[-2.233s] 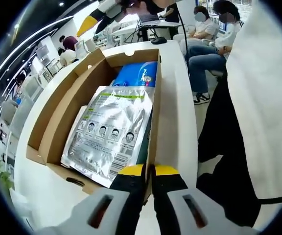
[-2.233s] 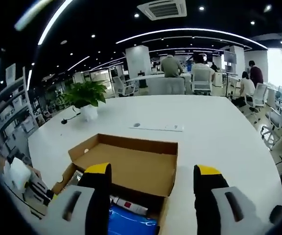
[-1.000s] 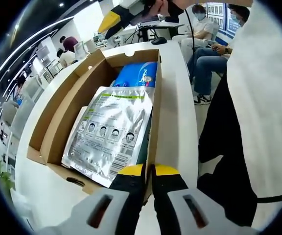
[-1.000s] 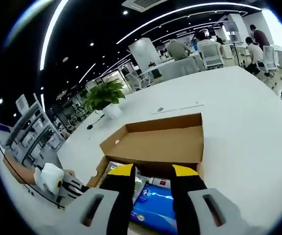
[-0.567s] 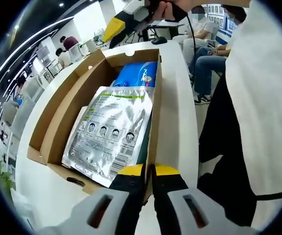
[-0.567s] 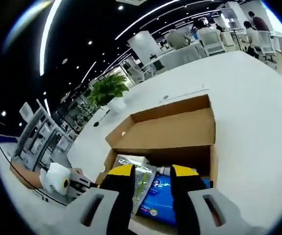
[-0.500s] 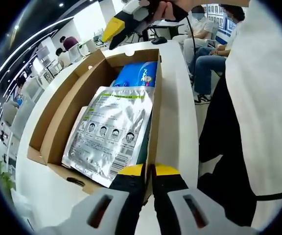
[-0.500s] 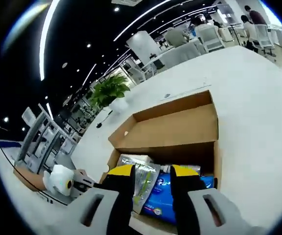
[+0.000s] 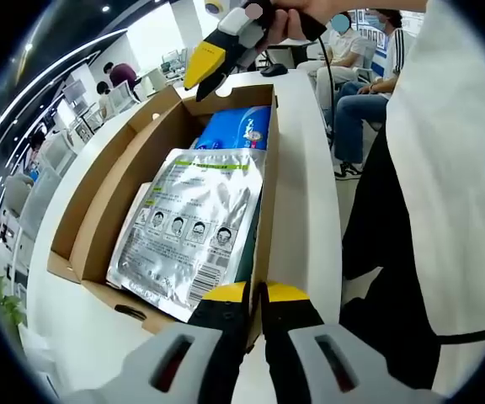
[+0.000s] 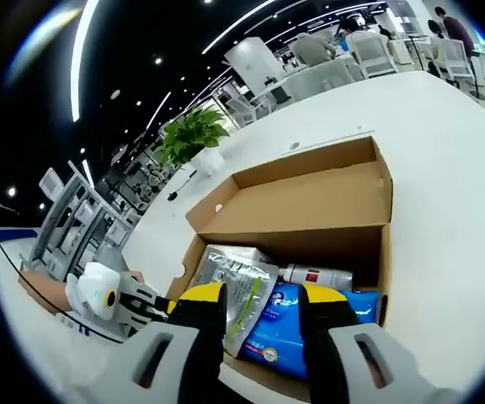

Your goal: Operate the shoe box by opening the lid, removing the specified soft item, and placing it in the target area until the item is outside and the box remains undamaged.

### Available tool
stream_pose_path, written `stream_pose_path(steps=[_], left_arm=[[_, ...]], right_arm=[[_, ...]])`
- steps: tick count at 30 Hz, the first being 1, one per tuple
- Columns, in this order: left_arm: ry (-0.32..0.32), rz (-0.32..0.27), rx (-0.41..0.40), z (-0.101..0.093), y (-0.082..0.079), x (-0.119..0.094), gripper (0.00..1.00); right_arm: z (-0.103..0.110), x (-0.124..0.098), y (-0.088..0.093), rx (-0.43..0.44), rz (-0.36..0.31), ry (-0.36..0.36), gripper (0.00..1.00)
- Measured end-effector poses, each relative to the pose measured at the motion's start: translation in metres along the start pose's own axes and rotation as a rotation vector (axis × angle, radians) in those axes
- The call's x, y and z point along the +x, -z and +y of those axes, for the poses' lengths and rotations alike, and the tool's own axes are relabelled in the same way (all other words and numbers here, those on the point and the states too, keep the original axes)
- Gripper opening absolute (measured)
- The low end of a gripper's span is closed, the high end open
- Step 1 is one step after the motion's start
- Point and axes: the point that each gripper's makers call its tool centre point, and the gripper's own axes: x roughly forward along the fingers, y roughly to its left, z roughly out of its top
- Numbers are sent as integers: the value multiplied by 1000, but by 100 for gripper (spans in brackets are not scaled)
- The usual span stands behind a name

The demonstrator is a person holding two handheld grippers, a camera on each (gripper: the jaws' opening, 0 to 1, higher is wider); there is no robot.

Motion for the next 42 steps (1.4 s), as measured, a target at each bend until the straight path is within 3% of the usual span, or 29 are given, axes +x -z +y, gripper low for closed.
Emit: stream_pose_path(steps=[8,14,19,23,25,29,34,42], left_arm=[[-2,-1,2,0,0,0,5],[1,-2,4,0,1,1,5],[-1,-2,2,1,2,1,5],[-2,-1,1,1,2,2,5],[-3,-2,0,1,2,2,5],[-3,-2,1,0,2,1,5],[-5,-2,-1,1,2,1,6],[-5,-3,2,1,2,2,6]], right_arm=[[7,4,15,118,45,-40,31],[11,14,33,78,124,-61,32],[16,21,37,85,138,-77,32],[17,25,37,160,153,-89,32],[16,27,38,224,164,-76,32],[11,31,38,220,172,-54,22],[17,38,51,211,234,-51,24],[18,36,56,237,234,-33,23]])
